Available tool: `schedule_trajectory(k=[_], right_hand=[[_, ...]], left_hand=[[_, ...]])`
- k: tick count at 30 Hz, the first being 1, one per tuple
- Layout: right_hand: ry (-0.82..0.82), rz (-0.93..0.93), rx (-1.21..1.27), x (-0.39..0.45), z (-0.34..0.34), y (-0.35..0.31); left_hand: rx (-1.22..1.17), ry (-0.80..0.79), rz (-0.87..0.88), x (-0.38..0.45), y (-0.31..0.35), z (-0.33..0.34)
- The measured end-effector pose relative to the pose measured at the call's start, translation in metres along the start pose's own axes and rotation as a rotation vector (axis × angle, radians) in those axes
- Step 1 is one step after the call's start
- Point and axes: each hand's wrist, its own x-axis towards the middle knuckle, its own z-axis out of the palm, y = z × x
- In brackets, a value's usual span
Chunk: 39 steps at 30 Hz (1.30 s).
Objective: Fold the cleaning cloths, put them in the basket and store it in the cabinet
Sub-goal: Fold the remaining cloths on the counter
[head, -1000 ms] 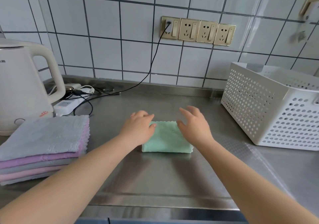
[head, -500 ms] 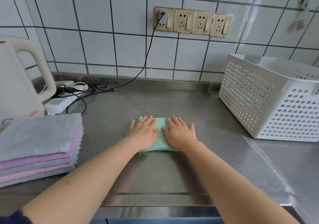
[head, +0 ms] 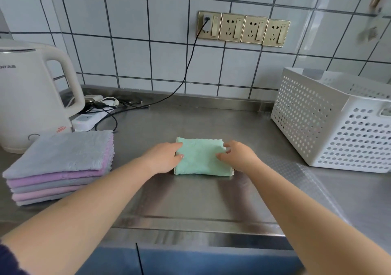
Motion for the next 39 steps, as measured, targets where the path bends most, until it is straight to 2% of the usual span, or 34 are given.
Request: schedule_trajectory(k=[5,9,12,14,17,20,24,28,31,34,39], right_hand=[[0.015,0.024,0.226,-0.003,0.000,-0.007],[-0.033,0.163,0.664,-0.003,-0.001,-0.010],[-0.070,0.231,0.910,-0.008,-0.001,-0.012],[-0.116,0.228,1.030,-0.011,-0.001,-0.014],[-0.249,0.170,1.152,-0.019,-0.002,-0.026],[-0.335,0.058,1.164,-0.028,-0.001,-0.054],[-0.327,-0.083,1.105,-0.038,0.000,-0.114],[-0.333,-0.226,1.016,-0.041,0.013,-0.177],[-0.344,-0.293,0.939,-0.044,0.027,-0.216],[-0.372,-0.335,0.880,-0.046,0.037,-0.246],[-0.398,-0.321,0.717,-0.041,0.055,-0.265]], left_hand=[[-0.396,0.032,-0.018,0.000,0.010,0.001],[-0.893,0.150,-0.113,0.001,0.010,-0.003],[-1.406,0.077,-0.213,-0.007,0.011,-0.011],[-1.513,0.027,-0.214,-0.016,0.009,-0.022],[-1.548,0.019,-0.180,-0.029,0.000,-0.039],[-1.553,0.045,-0.174,-0.048,-0.017,-0.060],[-1.493,0.193,-0.169,-0.076,-0.058,-0.095],[-1.206,0.328,-0.203,-0.102,-0.110,-0.123],[-1.068,0.358,-0.259,-0.120,-0.144,-0.130],[-1.048,0.370,-0.323,-0.133,-0.169,-0.130],[-0.975,0.349,-0.380,-0.140,-0.190,-0.119]])
